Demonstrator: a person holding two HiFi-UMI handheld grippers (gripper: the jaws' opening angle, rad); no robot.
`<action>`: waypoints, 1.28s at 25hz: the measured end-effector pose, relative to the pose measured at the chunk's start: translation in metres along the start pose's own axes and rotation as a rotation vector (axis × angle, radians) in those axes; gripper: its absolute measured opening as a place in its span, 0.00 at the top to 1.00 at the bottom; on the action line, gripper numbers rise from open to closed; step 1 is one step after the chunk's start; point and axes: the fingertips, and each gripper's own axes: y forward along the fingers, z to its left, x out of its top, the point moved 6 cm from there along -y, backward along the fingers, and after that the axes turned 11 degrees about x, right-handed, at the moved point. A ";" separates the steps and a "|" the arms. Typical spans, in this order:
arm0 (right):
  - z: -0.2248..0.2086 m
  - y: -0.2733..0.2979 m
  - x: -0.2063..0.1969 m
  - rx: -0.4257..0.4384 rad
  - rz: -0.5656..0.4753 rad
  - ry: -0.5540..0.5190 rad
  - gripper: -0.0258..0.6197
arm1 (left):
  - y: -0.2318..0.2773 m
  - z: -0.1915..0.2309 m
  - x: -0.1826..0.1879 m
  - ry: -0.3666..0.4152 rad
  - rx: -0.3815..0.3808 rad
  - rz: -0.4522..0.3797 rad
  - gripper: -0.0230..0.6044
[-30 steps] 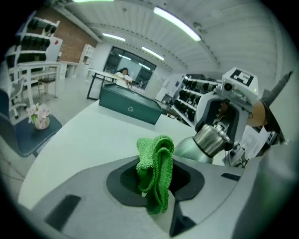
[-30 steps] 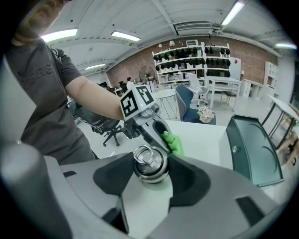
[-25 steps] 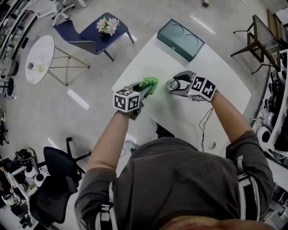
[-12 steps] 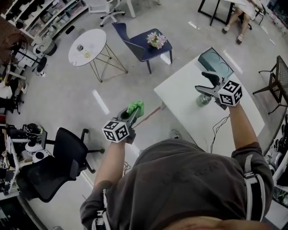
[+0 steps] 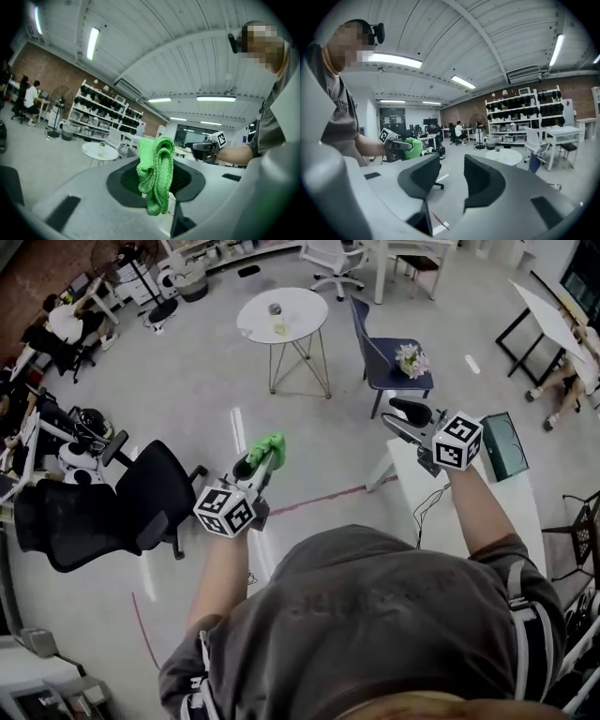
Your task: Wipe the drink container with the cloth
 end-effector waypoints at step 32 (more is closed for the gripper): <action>0.019 0.106 -0.051 0.016 0.000 0.063 0.98 | -0.054 0.045 -0.021 -0.039 0.156 -0.105 0.83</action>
